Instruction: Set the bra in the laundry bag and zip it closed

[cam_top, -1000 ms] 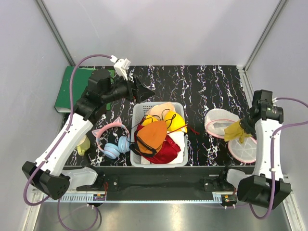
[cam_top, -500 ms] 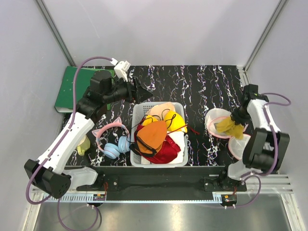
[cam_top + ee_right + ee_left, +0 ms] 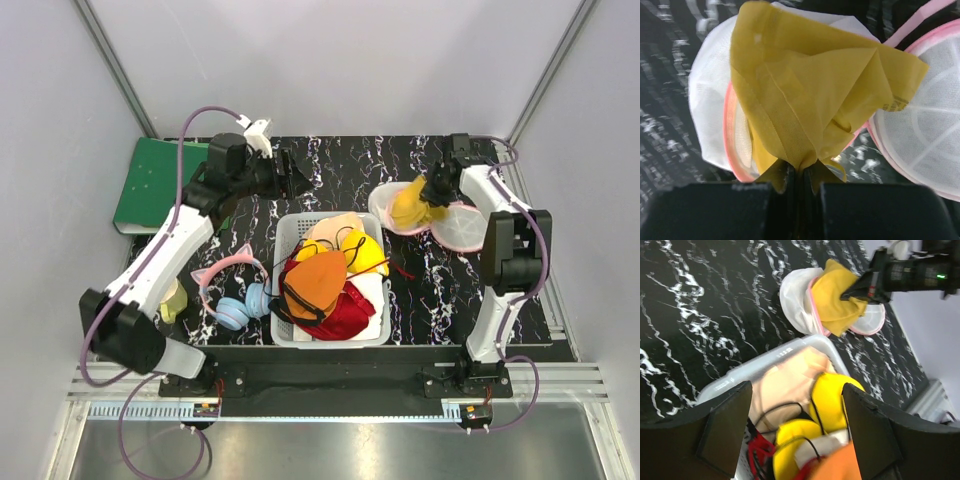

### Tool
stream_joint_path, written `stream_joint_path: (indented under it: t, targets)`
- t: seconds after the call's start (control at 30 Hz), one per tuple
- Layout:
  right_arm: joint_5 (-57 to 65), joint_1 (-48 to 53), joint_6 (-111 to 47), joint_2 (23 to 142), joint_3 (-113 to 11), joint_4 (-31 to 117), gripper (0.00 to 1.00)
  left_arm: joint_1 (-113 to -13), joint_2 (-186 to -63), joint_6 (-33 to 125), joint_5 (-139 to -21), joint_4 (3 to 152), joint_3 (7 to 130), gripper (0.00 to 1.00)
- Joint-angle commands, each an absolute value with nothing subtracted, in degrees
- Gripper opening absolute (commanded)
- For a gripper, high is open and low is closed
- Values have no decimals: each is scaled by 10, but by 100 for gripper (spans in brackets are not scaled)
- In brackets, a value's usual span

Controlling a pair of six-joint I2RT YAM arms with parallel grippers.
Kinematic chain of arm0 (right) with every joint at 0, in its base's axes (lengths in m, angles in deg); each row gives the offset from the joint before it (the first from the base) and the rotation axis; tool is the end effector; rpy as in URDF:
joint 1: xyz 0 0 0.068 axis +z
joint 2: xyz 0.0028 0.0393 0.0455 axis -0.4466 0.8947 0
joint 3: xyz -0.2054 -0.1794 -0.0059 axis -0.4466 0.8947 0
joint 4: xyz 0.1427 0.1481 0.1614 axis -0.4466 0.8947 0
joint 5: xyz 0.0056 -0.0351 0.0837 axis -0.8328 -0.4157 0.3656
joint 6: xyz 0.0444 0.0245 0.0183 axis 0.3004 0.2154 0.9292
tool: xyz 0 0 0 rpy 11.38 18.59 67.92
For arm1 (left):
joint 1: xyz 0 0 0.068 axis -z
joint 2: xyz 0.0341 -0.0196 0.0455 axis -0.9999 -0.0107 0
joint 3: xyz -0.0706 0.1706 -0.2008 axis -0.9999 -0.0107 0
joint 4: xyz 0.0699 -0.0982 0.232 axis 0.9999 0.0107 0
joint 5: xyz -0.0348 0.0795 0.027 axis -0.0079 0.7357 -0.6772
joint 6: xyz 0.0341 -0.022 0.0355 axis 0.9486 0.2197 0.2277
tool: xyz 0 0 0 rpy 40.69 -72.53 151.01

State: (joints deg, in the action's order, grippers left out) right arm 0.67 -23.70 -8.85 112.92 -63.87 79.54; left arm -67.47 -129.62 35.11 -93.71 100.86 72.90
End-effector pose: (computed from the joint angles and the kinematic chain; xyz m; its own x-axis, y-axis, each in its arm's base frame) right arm 0.4205 0.0233 0.2234 -0.7912 0.4609 -0.4019 0.3602 0.8824 0.3028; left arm 0.2918 -0.1316 0.3730 -0.6128 -0.1353 -0.7786 0.4592 0.7408 -0.4902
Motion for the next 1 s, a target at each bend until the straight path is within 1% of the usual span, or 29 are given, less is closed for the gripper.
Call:
stream_joint_path:
  t: [0.0,0.03,0.07,0.1,0.17,0.2,0.23,0.3,0.33,0.4,0.5,0.63,0.67,0.77,0.87,0.97]
  targets:
    - [87,-232,-109,1142,-704,775,0,-687,-1387,369,-940,984,813,78]
    - [99,-233,-109,1144,-714,775,0,-687,-1407,364,-948,981,826,80]
    - [119,-232,-109,1144,-717,776,0,-687,-1427,349,-958,972,851,77]
    - [128,-232,-107,1141,-719,776,0,-686,-1464,337,-980,959,861,71]
    - [138,-233,-101,1138,-724,777,0,-686,-1507,294,-1001,935,904,66]
    - [142,-234,-93,1133,-725,771,0,-684,-1550,283,-1017,926,921,64]
    - [154,-235,-88,1133,-726,766,0,-682,-1572,276,-1020,927,948,59]
    - [149,-236,-71,1133,-728,762,0,-673,-1630,265,-1019,935,1021,59]
    - [127,-241,-66,1133,-734,768,0,-669,-1647,262,-1012,934,1040,59]
    - [98,-245,-56,1139,-744,792,0,-656,-1694,258,-983,943,1099,63]
    - [72,-247,-61,1146,-745,805,0,-640,-1737,239,-947,956,1146,64]
    - [41,-246,-62,1143,-731,819,0,-617,-1770,218,-911,957,1173,60]
    - [40,-246,-64,1143,-727,819,0,-612,-1776,215,-890,957,1172,58]
    - [60,-245,-79,1165,-729,813,0,-600,-1788,199,-872,958,1161,55]
    - [86,-236,-92,1197,-745,795,0,-598,-1791,189,-860,958,1150,52]
    - [97,-215,-108,1241,-792,794,0,-599,-1782,195,-848,959,1135,52]
